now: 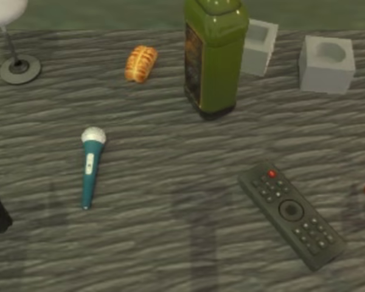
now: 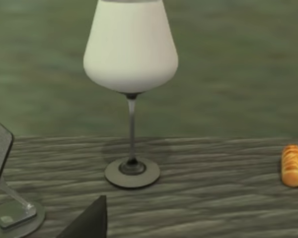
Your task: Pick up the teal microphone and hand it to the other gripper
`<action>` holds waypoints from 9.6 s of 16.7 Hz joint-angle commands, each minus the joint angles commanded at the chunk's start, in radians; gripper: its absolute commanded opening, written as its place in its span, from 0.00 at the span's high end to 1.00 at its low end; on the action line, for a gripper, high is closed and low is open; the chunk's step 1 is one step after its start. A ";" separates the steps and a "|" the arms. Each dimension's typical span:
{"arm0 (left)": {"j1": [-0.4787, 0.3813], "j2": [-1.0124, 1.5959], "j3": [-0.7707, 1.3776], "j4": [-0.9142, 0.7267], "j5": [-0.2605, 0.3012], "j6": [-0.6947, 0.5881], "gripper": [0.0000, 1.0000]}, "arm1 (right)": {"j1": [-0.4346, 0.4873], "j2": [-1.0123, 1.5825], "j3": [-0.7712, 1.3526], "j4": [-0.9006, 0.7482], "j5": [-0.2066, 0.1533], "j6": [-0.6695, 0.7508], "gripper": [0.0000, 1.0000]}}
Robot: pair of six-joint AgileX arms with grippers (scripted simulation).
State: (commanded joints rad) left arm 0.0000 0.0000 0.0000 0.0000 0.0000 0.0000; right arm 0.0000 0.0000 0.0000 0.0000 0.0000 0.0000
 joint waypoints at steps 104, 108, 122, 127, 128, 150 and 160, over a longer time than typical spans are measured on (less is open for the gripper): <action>-0.311 1.606 0.725 0.885 0.493 0.014 1.00 | 0.000 0.000 0.000 0.000 0.000 0.000 0.00; -0.446 1.600 0.718 0.937 0.347 -0.005 1.00 | 0.000 0.000 0.000 0.000 0.000 0.000 0.00; -0.627 1.581 0.706 1.000 0.156 -0.032 1.00 | 0.000 0.000 0.000 0.000 0.000 0.000 0.00; -0.627 1.581 0.706 1.000 0.156 -0.032 1.00 | 0.011 0.034 0.030 0.017 -0.029 -0.003 0.00; -0.627 1.581 0.706 1.000 0.156 -0.032 1.00 | 0.020 0.066 0.056 0.032 -0.054 -0.005 0.00; -0.627 1.581 0.706 1.000 0.156 -0.032 1.00 | 0.298 1.397 0.876 0.490 -0.860 -0.078 0.00; -0.627 1.581 0.706 1.000 0.156 -0.032 1.00 | 0.420 1.562 1.027 0.506 -0.735 -0.073 0.00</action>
State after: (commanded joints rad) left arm -0.6267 1.5814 0.7060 0.9997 0.1562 -0.0323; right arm 0.4204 1.5618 1.0274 0.5056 -0.7349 -0.0727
